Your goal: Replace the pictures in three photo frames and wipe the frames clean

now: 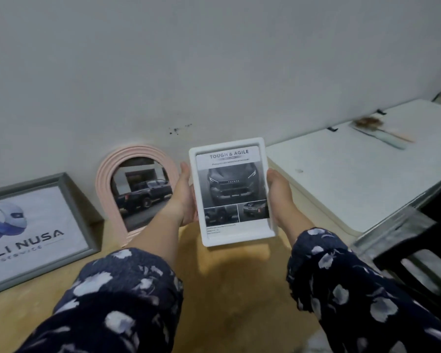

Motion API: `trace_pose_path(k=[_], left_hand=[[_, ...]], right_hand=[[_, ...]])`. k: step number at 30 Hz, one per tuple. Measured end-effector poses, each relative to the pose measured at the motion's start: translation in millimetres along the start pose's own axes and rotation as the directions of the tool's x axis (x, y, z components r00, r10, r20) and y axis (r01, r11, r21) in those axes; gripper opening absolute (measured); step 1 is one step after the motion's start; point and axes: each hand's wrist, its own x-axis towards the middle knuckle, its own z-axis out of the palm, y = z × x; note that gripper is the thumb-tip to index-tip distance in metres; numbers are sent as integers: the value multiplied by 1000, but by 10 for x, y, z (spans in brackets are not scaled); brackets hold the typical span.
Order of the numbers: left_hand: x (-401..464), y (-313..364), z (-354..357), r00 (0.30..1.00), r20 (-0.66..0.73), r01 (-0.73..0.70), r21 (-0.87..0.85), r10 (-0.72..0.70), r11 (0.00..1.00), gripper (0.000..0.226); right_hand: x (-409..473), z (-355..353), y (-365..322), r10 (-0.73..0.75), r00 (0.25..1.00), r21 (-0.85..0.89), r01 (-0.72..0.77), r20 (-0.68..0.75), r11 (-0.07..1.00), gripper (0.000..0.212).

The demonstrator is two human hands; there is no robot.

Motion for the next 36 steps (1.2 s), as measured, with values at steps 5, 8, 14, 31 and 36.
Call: trace_pose_path(k=[5, 8, 14, 31, 36], left_hand=[[542, -135, 395, 998, -43, -44, -26, 43, 999, 102], [799, -134, 525, 994, -70, -92, -39, 89, 995, 96], [1158, -53, 583, 978, -119, -171, 14, 171, 985, 90], [1173, -293, 222, 898, -360, -172, 246, 255, 954, 74], [632, -438, -129, 918, -299, -99, 464, 261, 880, 46]], right_hand=[[561, -274, 155, 2, 998, -51, 1, 61, 999, 44], [893, -330, 247, 11, 991, -80, -1, 132, 997, 47], [1412, -200, 336, 24, 976, 34, -32, 216, 999, 49], [1232, -151, 531, 40, 973, -54, -29, 227, 998, 47], [623, -218, 650, 133, 980, -330, -79, 147, 941, 54]])
